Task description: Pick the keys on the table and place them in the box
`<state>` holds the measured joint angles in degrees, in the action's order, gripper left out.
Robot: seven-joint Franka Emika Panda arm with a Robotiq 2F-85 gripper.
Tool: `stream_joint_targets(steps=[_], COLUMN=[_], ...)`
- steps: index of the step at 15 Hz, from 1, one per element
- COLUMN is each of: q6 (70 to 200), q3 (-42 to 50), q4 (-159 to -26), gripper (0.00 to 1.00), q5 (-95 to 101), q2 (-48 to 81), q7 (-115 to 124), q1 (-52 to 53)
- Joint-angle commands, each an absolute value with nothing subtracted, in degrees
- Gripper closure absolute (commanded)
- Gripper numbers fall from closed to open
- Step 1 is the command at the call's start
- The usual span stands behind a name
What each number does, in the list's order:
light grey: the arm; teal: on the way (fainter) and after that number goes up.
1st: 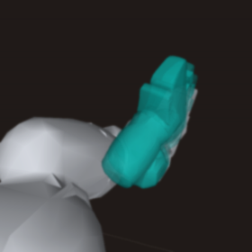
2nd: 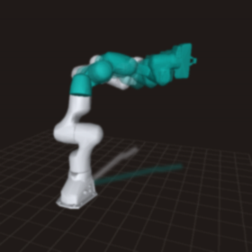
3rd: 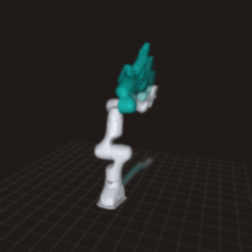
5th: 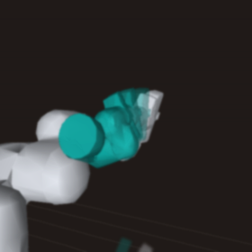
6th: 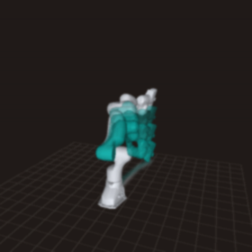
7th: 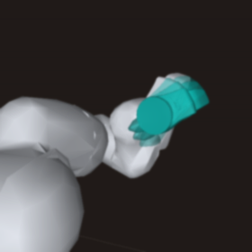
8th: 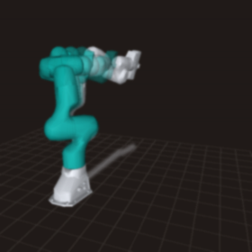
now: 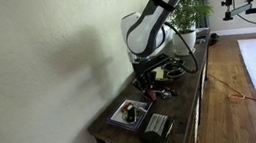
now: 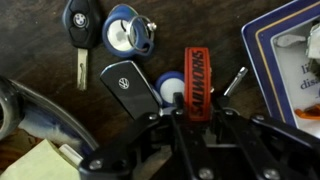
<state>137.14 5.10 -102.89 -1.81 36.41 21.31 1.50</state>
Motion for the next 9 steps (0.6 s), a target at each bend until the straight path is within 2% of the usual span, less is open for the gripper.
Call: stream_joint_targets(steps=[1,9], q6=[138.93,139.02], q3=[5.37,5.36], q4=[-107.39,-110.37], gripper=[0.92,0.92], q5=[-1.73,-0.28], q2=[31.69,26.62], q7=[20.83,20.65], q1=[2.4,3.44])
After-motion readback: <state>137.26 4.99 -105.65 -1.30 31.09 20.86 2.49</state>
